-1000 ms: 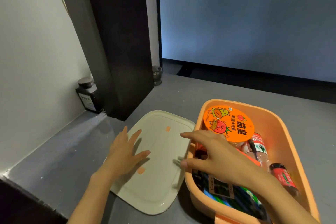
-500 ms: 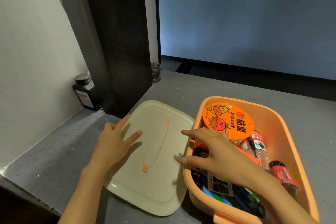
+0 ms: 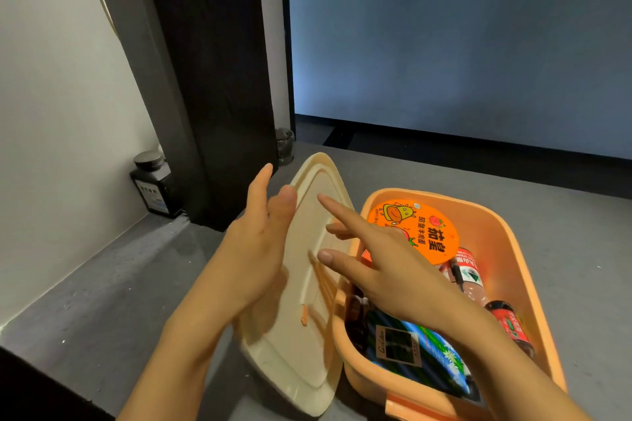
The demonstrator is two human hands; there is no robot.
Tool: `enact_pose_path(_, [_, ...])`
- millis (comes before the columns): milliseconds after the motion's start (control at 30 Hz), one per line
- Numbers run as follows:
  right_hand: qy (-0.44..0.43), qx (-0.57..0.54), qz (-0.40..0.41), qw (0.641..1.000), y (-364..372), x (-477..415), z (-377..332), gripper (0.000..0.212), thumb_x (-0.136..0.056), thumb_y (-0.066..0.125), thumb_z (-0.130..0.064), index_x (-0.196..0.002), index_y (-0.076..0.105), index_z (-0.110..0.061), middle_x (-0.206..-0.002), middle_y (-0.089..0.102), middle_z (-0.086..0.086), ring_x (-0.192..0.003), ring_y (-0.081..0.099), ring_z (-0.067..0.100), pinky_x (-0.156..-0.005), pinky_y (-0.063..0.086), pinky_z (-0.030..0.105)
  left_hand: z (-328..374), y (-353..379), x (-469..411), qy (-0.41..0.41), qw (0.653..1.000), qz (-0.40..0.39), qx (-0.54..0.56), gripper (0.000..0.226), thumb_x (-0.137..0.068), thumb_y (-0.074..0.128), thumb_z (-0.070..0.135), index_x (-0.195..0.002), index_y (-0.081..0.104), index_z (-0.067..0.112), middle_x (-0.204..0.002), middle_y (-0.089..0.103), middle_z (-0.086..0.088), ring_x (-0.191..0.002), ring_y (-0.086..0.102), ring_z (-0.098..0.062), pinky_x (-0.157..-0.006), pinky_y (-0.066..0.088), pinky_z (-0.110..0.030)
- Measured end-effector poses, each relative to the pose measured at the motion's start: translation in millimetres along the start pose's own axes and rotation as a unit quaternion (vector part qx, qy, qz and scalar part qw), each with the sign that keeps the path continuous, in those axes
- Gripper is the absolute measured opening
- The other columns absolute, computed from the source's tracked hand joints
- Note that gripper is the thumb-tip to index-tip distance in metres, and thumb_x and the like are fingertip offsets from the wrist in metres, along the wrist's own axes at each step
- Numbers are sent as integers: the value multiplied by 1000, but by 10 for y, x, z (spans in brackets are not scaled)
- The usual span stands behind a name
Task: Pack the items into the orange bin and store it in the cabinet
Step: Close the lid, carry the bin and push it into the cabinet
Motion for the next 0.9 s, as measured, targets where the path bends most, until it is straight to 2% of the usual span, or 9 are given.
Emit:
enact_pose_path(100, [-32,-30,35,998,-99,25,-155,56,-83,35,-65,-130,5,-69,-131,51,-17,-124,42,7,-105,33,44,140,150,76,21,997,-37,61,66,-62,11,89,-124,2,69,-124,53,24,-101,52,12,-78,32,-10])
enact_pose_path(233, [-44,-56,65,995,-232,89,-246,63,-78,36,-67,-134,6,-64,-117,58,-21,-113,50,-2,-103,37,38,295,322,170,84,986,-77,124,79,-49,14,97,-123,2,73,-95,50,54,-105,48,20,-95,39,-24])
enact_pose_path(333, [-28,-68,87,993,-306,143,-222,77,-67,39,-74,-136,7,-60,-127,57,-16,-119,48,-2,-101,40,30,319,410,193,104,973,-117,171,74,-51,19,96,-121,7,76,-102,54,47,-118,51,0,-103,40,-43])
enact_pose_path(433, [-3,-109,122,987,-383,222,-116,81,-64,51,-70,-136,13,-59,-110,64,-24,-103,56,-8,-85,45,13,338,524,205,118,963,-175,166,53,-54,20,94,-106,20,83,-105,59,39,-110,55,5,-96,45,-40])
enact_pose_path(500, [11,-167,142,976,-447,297,10,82,-68,66,-55,-134,19,-59,-99,65,-27,-100,57,-8,-80,46,8,379,639,190,128,962,-191,148,59,-53,20,95,-111,16,82,-123,55,29,-111,51,10,-94,42,-33])
enact_pose_path(567, [23,-230,150,961,-509,398,154,86,-66,78,-40,-131,25,-59,-96,67,-22,-98,60,-2,-76,48,9,392,780,165,143,962,-203,111,73,-55,24,94,-122,1,75,-144,34,24,-122,45,2,-96,43,-34])
enact_pose_path(667, [47,-306,158,938,-585,551,376,91,-60,82,-26,-129,32,-58,-94,70,-10,-94,65,9,-72,53,21,391,992,172,175,951,-255,5,76,-66,31,85,-127,-11,68,-130,12,53,-122,29,13,-105,33,-40])
enact_pose_path(800, [102,-336,182,919,-739,779,705,95,-64,81,-9,-135,32,-50,-103,68,6,-95,67,18,-72,56,29,261,1162,154,182,943,-251,-117,83,-66,44,79,-124,-14,70,-126,-4,50,-131,19,2,-108,23,-46])
enact_pose_path(900, [137,-305,158,929,-865,983,922,90,-70,77,-12,-133,29,-56,-99,70,-9,-95,67,13,-67,54,21,147,1300,144,181,932,-260,-177,91,-61,46,83,-121,-21,70,-121,-16,51,-139,6,-3,-110,8,-41])
Point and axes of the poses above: each hand's wrist, its own x-axis away from the middle knuckle, its own y-axis out of the palm, z = x × y, the point moved 4 cm from there along -x, towards the middle knuckle
